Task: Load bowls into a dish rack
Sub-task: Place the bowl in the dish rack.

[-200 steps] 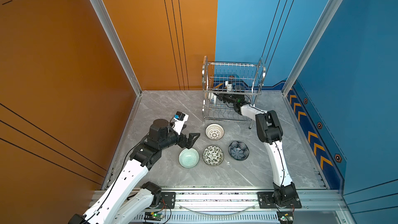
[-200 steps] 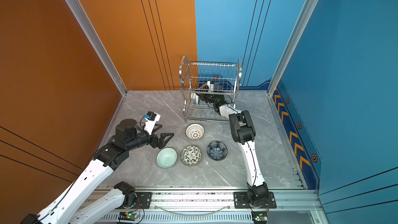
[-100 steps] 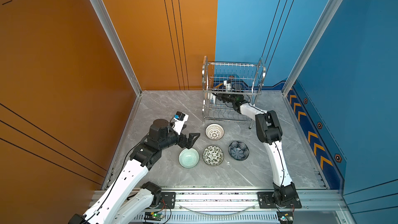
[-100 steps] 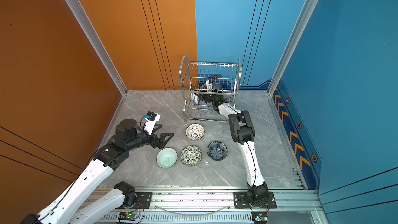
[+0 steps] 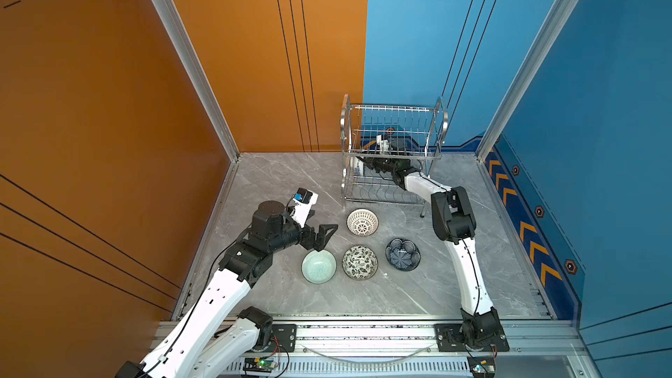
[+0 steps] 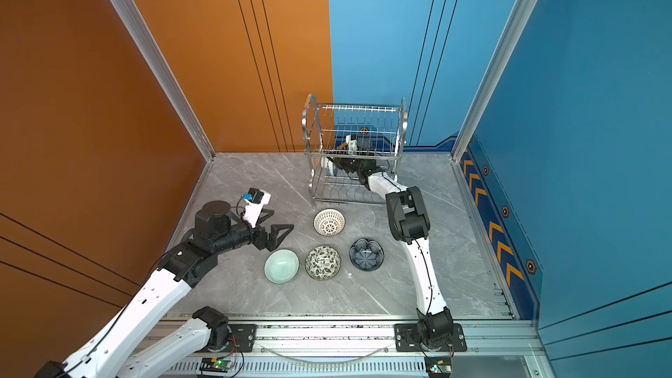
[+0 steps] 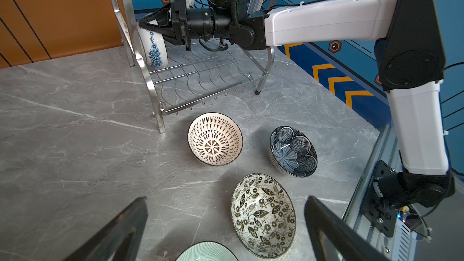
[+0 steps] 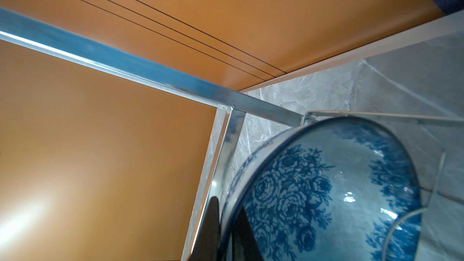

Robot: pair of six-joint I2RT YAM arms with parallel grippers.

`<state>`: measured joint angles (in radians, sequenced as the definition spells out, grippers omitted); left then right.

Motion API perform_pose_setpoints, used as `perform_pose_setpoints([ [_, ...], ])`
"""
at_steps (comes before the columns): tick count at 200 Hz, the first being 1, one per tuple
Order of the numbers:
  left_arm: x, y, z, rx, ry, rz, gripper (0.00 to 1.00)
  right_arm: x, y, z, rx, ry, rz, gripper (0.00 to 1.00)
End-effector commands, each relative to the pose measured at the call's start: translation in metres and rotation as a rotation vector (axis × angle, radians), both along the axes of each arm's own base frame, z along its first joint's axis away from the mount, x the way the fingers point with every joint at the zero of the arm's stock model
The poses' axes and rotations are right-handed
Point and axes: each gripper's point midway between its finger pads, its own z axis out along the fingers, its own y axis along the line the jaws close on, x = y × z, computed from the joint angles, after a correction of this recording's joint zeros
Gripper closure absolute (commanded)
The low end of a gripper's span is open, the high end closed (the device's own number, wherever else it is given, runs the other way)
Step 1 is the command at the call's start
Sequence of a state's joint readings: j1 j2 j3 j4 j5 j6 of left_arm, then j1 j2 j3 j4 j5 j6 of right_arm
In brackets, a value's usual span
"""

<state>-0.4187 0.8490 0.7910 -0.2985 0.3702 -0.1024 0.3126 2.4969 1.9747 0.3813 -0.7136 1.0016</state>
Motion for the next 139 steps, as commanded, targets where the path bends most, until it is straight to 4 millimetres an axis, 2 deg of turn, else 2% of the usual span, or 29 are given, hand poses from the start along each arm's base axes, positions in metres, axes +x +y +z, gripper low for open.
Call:
perform_pose_setpoints([
  [1,-0.0021,-0.0007,0.0013,-0.017,-0.006,-0.007,0.02,-0.0036,0.0031,-0.0226,-0.039,0.102,-0.006,1.00],
  [59,-0.0025,-0.0005,0.0025,-0.019,-0.010,-0.007,0.02,-0.0030,0.0026,-0.0227,-0.036,0.104,-0.007,1.00],
  [139,-0.0030,-0.0010,0.0024,-0.020,-0.009,-0.011,0.02,-0.0030,0.0026,-0.0178,-0.021,0.098,-0.002,0.94],
])
